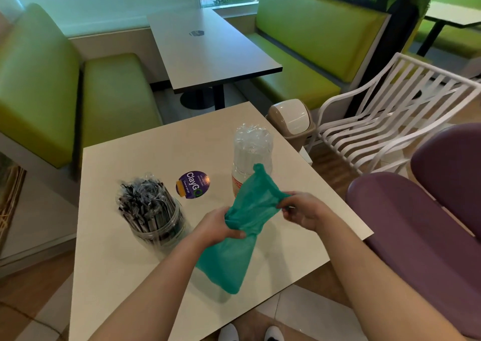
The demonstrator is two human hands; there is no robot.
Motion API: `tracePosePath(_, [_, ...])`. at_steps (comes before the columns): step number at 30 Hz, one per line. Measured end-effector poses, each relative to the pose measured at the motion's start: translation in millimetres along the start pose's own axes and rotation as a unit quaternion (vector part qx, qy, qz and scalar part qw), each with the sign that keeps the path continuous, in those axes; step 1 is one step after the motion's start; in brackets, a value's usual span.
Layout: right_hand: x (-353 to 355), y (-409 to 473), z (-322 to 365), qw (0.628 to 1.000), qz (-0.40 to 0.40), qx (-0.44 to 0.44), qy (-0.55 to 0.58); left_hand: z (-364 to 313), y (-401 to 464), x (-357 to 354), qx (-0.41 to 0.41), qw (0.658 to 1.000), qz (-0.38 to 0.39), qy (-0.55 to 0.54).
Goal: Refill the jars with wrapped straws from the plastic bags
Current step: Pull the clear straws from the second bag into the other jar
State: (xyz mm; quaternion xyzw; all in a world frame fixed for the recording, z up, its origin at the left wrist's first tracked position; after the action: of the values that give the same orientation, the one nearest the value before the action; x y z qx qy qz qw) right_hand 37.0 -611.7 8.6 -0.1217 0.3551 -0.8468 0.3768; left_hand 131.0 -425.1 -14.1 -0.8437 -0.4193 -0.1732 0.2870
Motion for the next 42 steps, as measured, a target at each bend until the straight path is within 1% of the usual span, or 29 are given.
tracePosePath(2, [19, 6, 16, 0.996, -0.059, 0.014, 0.073, 5, -1, 1, 0.005, 1.000, 0.005, 0.001])
tracePosePath(3, [25, 6, 23, 0.993, -0.076, 0.033, 0.082, 7, -2, 1, 0.007, 1.000, 0.005, -0.001])
tracePosePath(4, [27, 5, 27, 0.993, -0.082, 0.058, 0.065, 7, -3, 1, 0.007, 1.000, 0.007, 0.000])
tracePosePath(5, [25, 3, 29, 0.993, -0.078, 0.084, 0.020, 6, -4, -1, 0.005, 1.000, 0.009, -0.002])
tracePosePath(7, [12, -3, 27, 0.986, -0.044, 0.122, -0.104, 1, -5, -5, -0.007, 1.000, 0.021, 0.000])
tracePosePath(9, [-4, -6, 22, 0.972, 0.002, 0.135, -0.192, -6, -9, -10, -0.024, 0.999, 0.039, 0.021])
tracePosePath(11, [-16, -11, 19, 0.958, 0.042, 0.134, -0.250, -10, -10, -13, -0.036, 0.997, 0.047, 0.048])
tracePosePath(13, [-21, -15, 16, 0.955, 0.070, 0.112, -0.266, -12, -11, -13, -0.042, 0.996, 0.049, 0.066])
tracePosePath(15, [-22, -14, 17, 0.967, 0.085, 0.096, -0.220, -11, -12, -13, -0.037, 0.996, 0.047, 0.069])
tracePosePath(18, [-17, -7, 29, 0.990, 0.073, 0.070, -0.096, -9, -12, -9, -0.029, 0.997, 0.035, 0.065])
tracePosePath(20, [-9, -3, 39, 0.997, 0.036, 0.067, -0.030, -6, -11, -7, -0.026, 0.996, 0.033, 0.084])
tracePosePath(22, [7, 0, 54, 0.993, -0.041, 0.111, -0.005, -2, -11, -4, -0.023, 0.993, 0.033, 0.111])
tracePosePath(23, [14, -1, 63, 0.986, -0.075, 0.145, -0.022, 0, -11, -3, -0.023, 0.991, 0.033, 0.125])
tracePosePath(24, [16, -2, 70, 0.978, -0.089, 0.178, -0.056, 1, -11, -2, -0.023, 0.990, 0.033, 0.136])
tracePosePath(25, [14, -5, 74, 0.972, -0.084, 0.198, -0.099, 2, -11, -2, -0.025, 0.988, 0.036, 0.146])
tracePosePath(26, [10, -7, 73, 0.968, -0.065, 0.197, -0.144, 2, -12, -4, -0.029, 0.987, 0.041, 0.154])
tracePosePath(28, [-3, -10, 60, 0.962, -0.010, 0.149, -0.230, -2, -12, -7, -0.040, 0.984, 0.050, 0.169])
tracePosePath(30, [-12, -12, 47, 0.957, 0.024, 0.110, -0.269, -7, -11, -10, -0.051, 0.981, 0.054, 0.177])
tracePosePath(31, [-15, -11, 43, 0.956, 0.029, 0.107, -0.273, -9, -11, -11, -0.055, 0.981, 0.054, 0.178])
tracePosePath(33, [-18, -9, 43, 0.963, 0.039, 0.109, -0.242, -13, -8, -10, -0.057, 0.983, 0.043, 0.168])
tracePosePath(35, [-16, -6, 45, 0.976, 0.039, 0.111, -0.180, -15, -5, -6, -0.057, 0.986, 0.019, 0.156])
tracePosePath(39, [13, 4, 67, 0.983, -0.062, 0.167, -0.045, -18, 1, 5, -0.043, 0.990, -0.029, 0.131])
tracePosePath(41, [25, 3, 77, 0.975, -0.095, 0.192, 0.056, -19, 4, 8, -0.034, 0.993, -0.042, 0.104])
tracePosePath(42, [31, 1, 80, 0.968, -0.112, 0.204, 0.088, -18, 5, 9, -0.021, 0.996, -0.047, 0.078])
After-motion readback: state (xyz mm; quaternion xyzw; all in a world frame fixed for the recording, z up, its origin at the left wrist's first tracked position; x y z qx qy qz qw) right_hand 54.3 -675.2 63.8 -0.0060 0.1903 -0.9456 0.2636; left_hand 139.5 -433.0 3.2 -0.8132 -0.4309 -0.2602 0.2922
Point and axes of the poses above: each hand's wrist, its own y-axis towards the middle knuckle, its own x-axis out of the back of the hand, z = x × y, the point moved 9 cm from there along y, towards the middle knuckle, and after that the axes turned 13 degrees about -z, right-handed, at the moved point
